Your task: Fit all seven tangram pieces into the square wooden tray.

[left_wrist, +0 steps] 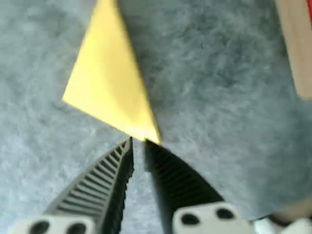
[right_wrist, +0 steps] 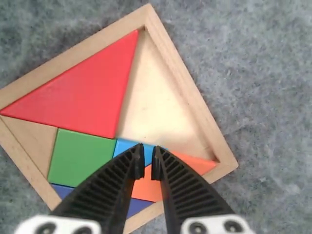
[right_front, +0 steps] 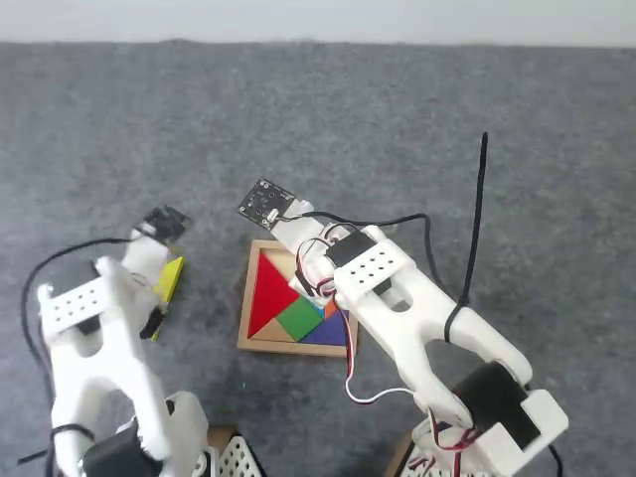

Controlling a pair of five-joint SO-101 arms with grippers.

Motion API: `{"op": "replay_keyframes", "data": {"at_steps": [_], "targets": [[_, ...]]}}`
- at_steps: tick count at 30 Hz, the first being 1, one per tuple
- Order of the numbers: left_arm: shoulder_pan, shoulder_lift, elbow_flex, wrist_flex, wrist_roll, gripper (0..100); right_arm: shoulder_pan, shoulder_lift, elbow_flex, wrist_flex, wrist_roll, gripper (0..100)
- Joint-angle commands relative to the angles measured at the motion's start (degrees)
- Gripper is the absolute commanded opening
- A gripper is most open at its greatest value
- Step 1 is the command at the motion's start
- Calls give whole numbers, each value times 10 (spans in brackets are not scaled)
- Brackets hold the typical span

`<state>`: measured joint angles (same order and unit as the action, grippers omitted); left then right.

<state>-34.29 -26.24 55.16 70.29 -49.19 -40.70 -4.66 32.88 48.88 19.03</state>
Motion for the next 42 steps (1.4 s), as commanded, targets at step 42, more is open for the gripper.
{"op": "replay_keyframes", "data": {"at_steps": [42], "targets": [[-56,338,-295,-69,113,336,7,60,-32,-22,-8,48]]}}
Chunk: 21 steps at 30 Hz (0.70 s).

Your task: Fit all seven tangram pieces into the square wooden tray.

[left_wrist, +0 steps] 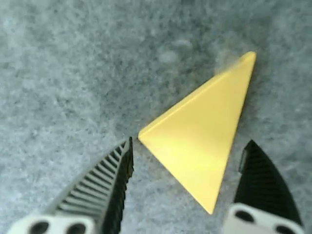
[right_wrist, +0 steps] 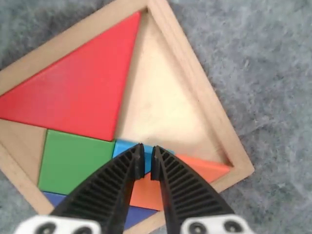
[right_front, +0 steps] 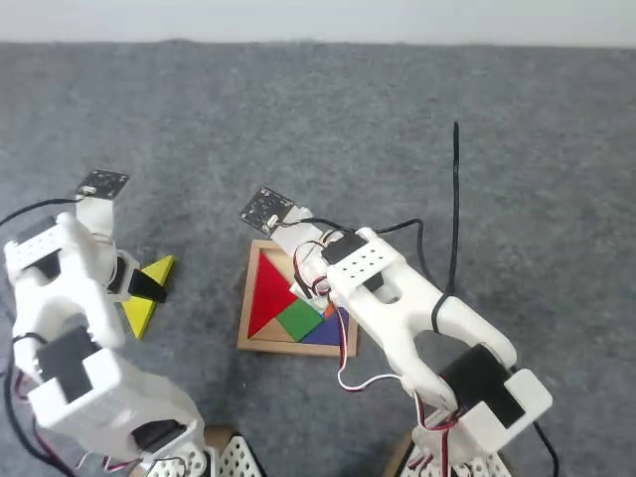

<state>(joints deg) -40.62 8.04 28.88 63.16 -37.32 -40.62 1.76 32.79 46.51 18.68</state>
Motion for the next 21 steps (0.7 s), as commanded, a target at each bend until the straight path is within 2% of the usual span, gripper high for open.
{"op": "replay_keyframes", "data": {"at_steps": [1,9,16,21], "targets": [[10,-4,-32,3,-10,336,7,-4,-36,3,-4,48],[18,10,-29,3,-40,334,7,-4,-63,40,-8,48],[15,133,-70,-18,-42,334,7,-4,-63,41,-8,48],[6,181,-118,8,-49,318,7,-4,-65,41,-8,48]]}}
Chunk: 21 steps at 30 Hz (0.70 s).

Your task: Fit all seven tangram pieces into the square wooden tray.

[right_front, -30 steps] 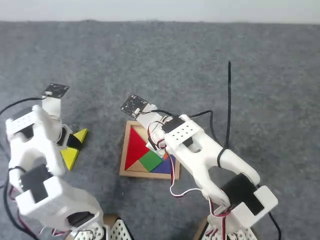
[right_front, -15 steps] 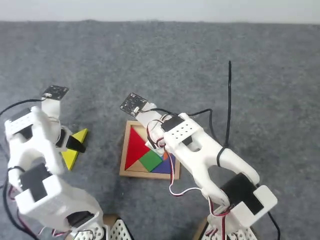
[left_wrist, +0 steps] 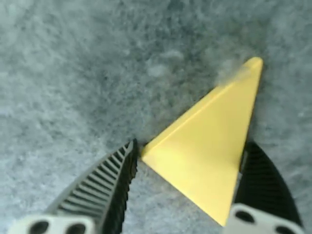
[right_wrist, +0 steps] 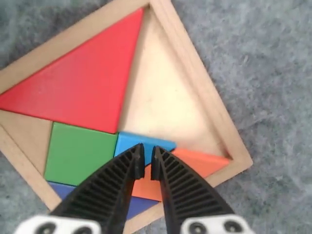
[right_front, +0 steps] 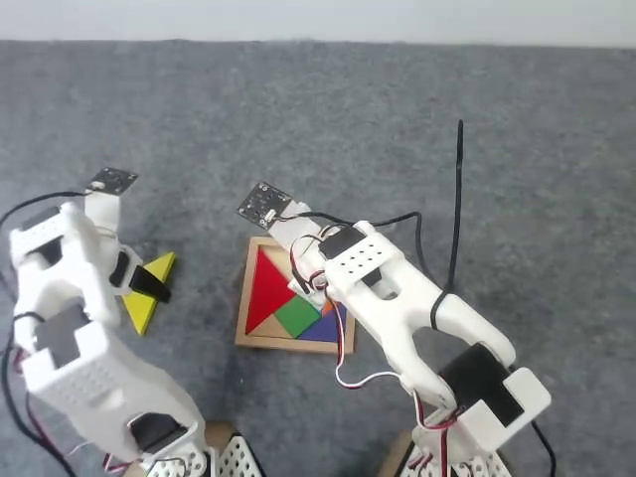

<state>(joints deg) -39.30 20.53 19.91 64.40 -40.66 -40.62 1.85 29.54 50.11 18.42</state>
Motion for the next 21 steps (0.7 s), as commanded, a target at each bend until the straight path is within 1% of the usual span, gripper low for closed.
{"op": "replay_keyframes", "data": {"at_steps": [1,4,9,12,16,21], "targets": [[-5,55,-27,-3,-28,306,7,-5,-33,4,-5,48],[-5,45,-15,-2,-50,296,7,-5,-33,4,-5,48],[-9,2,12,-4,-58,292,7,-5,-33,4,-5,48],[-8,-44,44,-4,-74,261,7,-6,-33,4,-5,48],[-7,-116,99,-6,-91,252,7,-6,-33,5,-5,48],[-8,-171,153,-46,-91,250,7,-9,-32,5,-5,48]]}}
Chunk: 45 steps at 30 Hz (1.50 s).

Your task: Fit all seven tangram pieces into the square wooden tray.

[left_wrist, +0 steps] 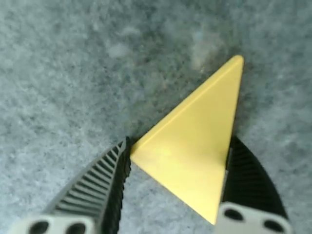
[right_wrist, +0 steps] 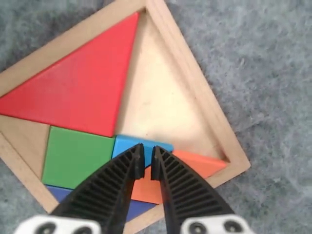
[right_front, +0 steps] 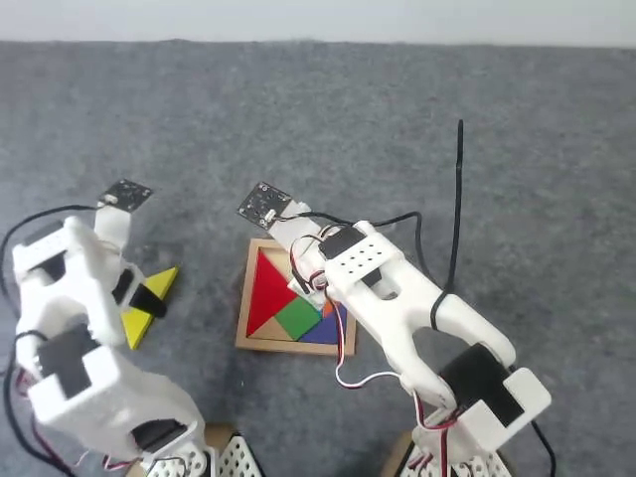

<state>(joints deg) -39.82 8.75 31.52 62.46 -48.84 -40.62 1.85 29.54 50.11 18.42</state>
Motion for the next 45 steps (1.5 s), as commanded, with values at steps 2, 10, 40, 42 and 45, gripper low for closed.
{"op": "replay_keyframes", "data": {"at_steps": [2,10,40,42,45], "targets": [[-3,-63,49,-31,-9,250,7,-24,-28,7,-5,48],[-3,-107,51,8,-8,193,7,-95,-28,59,-20,48],[360,-282,29,127,653,192,199,-288,0,116,-319,48],[396,-282,21,105,680,192,206,-288,0,116,-324,48],[439,-282,26,69,718,192,217,-289,0,116,-326,48]]}}
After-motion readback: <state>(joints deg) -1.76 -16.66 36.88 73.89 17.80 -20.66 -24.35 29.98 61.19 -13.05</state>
